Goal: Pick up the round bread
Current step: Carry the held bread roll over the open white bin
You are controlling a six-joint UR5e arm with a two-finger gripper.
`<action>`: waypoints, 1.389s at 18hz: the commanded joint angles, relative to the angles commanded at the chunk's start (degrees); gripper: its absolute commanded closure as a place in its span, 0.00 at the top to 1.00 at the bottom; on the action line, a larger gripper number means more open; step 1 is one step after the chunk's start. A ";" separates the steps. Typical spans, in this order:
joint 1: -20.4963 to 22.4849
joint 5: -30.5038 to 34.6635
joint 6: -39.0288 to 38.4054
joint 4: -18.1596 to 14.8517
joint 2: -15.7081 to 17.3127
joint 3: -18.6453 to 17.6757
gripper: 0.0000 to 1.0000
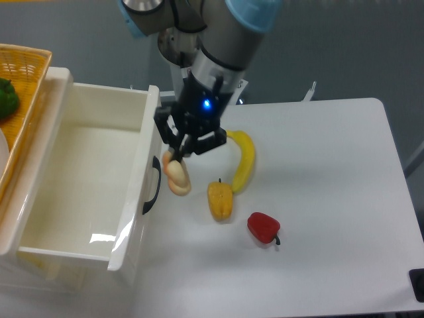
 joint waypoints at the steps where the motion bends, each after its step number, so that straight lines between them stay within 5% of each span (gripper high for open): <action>1: -0.26 0.00 -0.26 0.00 0.35 -0.17 0.00; 12: -7.20 -1.76 -2.11 0.26 0.36 -0.61 0.00; 25: -10.19 -1.32 -1.93 0.35 -0.17 -3.43 0.00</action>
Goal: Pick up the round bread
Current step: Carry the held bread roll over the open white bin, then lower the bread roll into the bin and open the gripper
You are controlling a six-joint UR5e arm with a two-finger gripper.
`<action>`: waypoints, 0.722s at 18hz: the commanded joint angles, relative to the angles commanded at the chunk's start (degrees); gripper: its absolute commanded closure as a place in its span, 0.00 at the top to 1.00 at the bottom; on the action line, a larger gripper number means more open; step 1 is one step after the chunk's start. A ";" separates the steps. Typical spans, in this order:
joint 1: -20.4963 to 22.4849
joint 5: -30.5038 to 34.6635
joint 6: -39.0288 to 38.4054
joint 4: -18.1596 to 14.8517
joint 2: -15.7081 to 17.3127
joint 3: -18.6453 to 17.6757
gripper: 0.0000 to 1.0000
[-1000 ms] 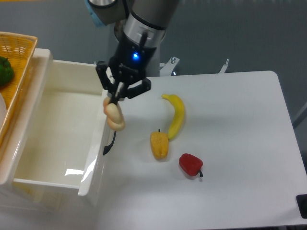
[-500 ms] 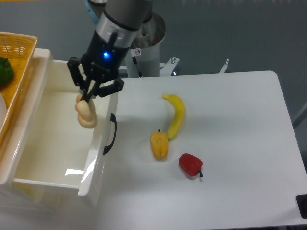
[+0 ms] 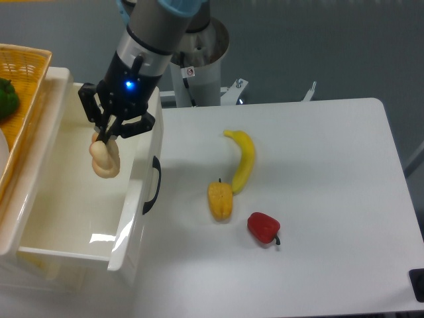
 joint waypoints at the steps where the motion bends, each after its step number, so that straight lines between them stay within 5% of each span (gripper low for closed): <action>1: -0.44 0.09 0.00 -0.09 -0.09 -0.09 0.00; 8: -2.37 1.49 0.35 0.26 -0.70 -2.11 0.03; 10: -3.25 2.46 0.61 0.35 -0.62 -2.38 0.29; 13: -3.43 3.25 0.79 0.44 -0.53 -2.29 0.54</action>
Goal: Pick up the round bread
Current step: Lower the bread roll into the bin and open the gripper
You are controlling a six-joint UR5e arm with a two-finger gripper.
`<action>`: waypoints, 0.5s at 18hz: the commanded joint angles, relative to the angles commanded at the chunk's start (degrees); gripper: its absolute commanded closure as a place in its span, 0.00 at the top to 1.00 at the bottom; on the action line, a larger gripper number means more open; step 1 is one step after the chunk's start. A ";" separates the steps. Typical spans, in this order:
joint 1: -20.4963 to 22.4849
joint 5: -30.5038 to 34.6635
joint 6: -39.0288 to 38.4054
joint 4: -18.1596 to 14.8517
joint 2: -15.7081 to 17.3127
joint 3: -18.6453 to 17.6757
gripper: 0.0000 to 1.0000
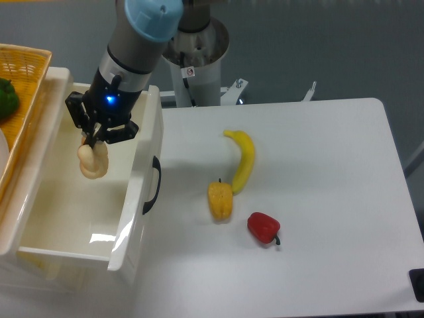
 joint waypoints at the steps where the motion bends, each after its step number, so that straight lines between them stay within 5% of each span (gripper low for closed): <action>1: 0.00 0.09 0.18 0.00 0.00 -0.09 0.55; 9: 0.70 0.70 0.88 -0.26 0.79 0.18 0.76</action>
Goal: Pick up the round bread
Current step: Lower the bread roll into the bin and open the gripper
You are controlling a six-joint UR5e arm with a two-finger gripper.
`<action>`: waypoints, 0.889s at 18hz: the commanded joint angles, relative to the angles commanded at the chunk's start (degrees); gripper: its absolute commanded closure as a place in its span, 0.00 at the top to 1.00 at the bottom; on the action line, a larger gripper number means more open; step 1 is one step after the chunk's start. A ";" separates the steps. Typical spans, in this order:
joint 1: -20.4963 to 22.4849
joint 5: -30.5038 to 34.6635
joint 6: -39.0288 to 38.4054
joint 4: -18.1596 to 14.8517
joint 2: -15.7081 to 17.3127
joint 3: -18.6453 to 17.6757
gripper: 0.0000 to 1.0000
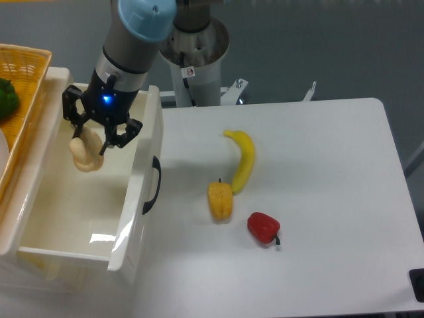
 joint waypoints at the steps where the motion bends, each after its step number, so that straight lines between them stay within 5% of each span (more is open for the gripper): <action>1: 0.26 1.05 0.00 -0.18 0.35 -0.17 0.78; 16: 0.44 2.47 0.00 -0.27 0.62 0.00 0.84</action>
